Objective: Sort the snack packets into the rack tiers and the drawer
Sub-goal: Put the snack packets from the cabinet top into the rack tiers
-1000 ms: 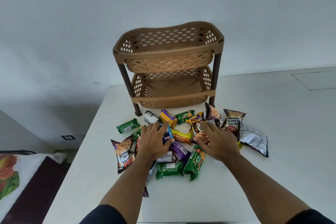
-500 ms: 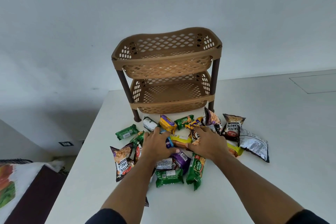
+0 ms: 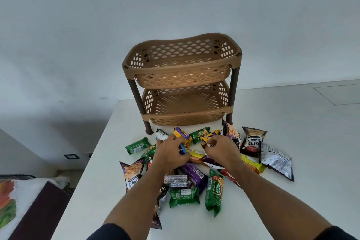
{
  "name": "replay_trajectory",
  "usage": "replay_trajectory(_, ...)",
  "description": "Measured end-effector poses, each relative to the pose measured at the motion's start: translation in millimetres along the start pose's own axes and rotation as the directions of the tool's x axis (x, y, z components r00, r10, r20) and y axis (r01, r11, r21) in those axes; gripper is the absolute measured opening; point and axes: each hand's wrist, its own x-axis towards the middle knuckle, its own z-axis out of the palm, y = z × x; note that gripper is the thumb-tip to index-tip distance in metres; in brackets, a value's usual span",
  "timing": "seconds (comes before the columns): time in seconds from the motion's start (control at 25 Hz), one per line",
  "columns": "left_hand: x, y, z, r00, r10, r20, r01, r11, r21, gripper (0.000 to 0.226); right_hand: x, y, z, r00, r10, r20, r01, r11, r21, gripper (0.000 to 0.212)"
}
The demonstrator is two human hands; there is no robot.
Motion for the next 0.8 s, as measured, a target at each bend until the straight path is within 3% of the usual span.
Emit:
replay_trajectory(0.12, 10.0, -0.7, -13.2, 0.998, -0.032, -0.052, 0.023, 0.986, -0.166, 0.036, 10.6, -11.5, -5.8, 0.998, -0.029, 0.048, 0.024, 0.994, 0.104, 0.01)
replay_trajectory(0.24, 23.7, -1.7, -26.8, 0.979, -0.142, -0.149, 0.066, 0.904, -0.423, 0.022, 22.9, -22.5, -14.7, 0.993, -0.074, 0.094, 0.045, 0.959, 0.28, 0.005)
replay_trajectory(0.32, 36.1, -0.7, -35.2, 0.946, -0.286, -0.15, 0.138, 0.779, -0.612, 0.02, 33.0, -31.1, -22.1, 0.993, -0.089, 0.076, 0.052, 0.916, 0.399, 0.006)
replay_trajectory(0.48, 72.4, 6.9, -47.2, 0.87, -0.493, 0.006, 0.255, 0.44, -0.861, 0.021, 59.7, -50.2, -37.6, 1.0, -0.023, 0.019, 0.007, 0.796, 0.606, 0.011)
replay_trajectory(0.6, 97.2, 15.9, -46.3, 0.854, -0.509, 0.109, 0.248, 0.213, -0.945, 0.027, 79.5, -57.6, -42.3, 0.997, 0.07, 0.022, -0.065, 0.708, 0.704, 0.01)
replay_trajectory(0.68, 112.8, 23.0, -45.7, 0.843, -0.519, 0.142, 0.223, 0.097, -0.97, 0.047, 91.9, -59.1, -42.7, 0.989, 0.143, 0.019, -0.109, 0.65, 0.752, 0.006)
replay_trajectory(0.8, 137.8, 26.9, -43.6, 0.85, -0.503, 0.157, 0.174, -0.012, -0.985, 0.066, 107.1, -60.9, -43.6, 0.976, 0.217, 0.036, -0.144, 0.508, 0.849, 0.01)
